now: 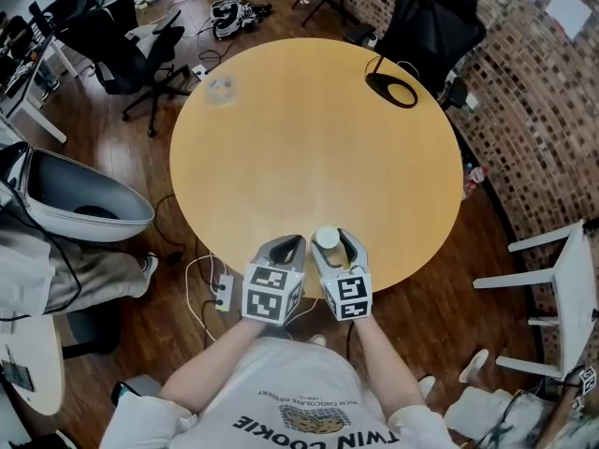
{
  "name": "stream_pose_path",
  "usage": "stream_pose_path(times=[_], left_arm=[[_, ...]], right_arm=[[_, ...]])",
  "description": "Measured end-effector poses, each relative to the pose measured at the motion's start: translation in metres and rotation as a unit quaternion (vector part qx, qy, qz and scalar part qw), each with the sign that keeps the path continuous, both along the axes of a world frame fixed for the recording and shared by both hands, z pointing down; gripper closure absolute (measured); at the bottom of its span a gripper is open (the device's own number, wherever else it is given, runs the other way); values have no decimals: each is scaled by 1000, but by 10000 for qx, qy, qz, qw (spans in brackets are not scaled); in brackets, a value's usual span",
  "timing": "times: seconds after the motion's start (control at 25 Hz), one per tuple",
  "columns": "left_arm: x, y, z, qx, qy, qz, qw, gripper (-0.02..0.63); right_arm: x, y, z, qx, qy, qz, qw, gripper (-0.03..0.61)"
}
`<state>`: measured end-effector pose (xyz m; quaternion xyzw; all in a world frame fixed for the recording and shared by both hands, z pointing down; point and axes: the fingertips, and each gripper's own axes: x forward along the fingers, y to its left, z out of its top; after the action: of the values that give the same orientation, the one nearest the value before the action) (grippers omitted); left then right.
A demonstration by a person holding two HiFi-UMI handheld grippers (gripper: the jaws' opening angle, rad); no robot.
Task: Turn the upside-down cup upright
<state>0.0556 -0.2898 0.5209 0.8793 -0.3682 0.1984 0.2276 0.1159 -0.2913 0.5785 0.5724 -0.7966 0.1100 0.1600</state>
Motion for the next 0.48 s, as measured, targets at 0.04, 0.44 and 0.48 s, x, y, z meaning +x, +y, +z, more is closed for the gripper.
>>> stream_pose_path(times=[0.04, 0.44, 0.48], left_arm=[[0, 1, 0, 4, -7, -13, 10000, 611], [16, 28, -15, 310, -78, -280, 9991, 611], [18, 34, -18, 364, -79, -318, 9988, 611]], right_arm=[[1, 0, 0, -24, -4, -10, 10000, 321], [7, 30, -33, -70, -336, -377, 9987, 321], [7, 37, -39, -84, -326, -410, 9986, 321]])
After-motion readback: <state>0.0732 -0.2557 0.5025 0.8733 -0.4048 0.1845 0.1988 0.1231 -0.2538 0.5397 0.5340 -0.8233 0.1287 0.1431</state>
